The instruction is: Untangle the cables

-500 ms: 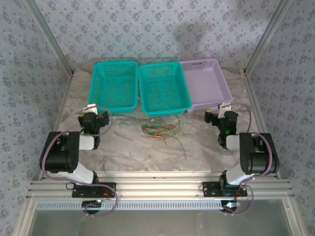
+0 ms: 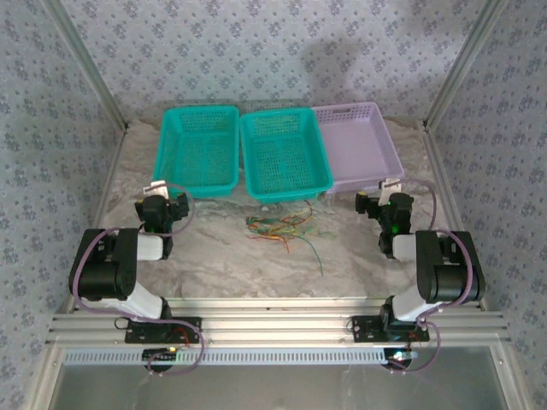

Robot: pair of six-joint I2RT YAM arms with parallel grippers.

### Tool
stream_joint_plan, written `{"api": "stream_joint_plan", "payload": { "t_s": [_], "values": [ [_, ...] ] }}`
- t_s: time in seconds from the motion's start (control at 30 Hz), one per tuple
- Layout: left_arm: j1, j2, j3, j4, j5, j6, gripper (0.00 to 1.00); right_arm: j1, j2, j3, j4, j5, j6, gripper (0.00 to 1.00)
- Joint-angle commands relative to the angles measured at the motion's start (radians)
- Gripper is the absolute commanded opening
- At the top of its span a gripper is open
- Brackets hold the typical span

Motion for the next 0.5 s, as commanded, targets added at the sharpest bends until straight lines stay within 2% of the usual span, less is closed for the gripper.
{"api": "stream_joint_plan", "payload": {
  "t_s": [0.0, 0.17, 0.23, 0.37, 0.47],
  "values": [
    [0.003, -0.013, 0.009, 0.022, 0.014, -0.008, 1.00, -0.004, 0.008, 0.013, -0.019, 0.002, -0.011, 1.00],
    [0.003, -0.022, 0.009, 0.018, 0.014, -0.007, 1.00, -0.002, 0.007, 0.012, -0.015, 0.008, -0.012, 1.00],
    [0.003, -0.061, 0.026, -0.042, 0.012, -0.005, 1.00, 0.012, -0.022, 0.029, -0.067, 0.092, 0.002, 1.00],
    [-0.011, -0.219, 0.097, -0.297, -0.020, -0.012, 1.00, 0.040, -0.229, 0.051, -0.249, 0.187, -0.005, 1.00],
    [-0.013, -0.346, 0.139, -0.492, -0.106, -0.148, 1.00, 0.081, -0.406, 0.076, -0.392, 0.281, 0.041, 1.00]
  ]
}}
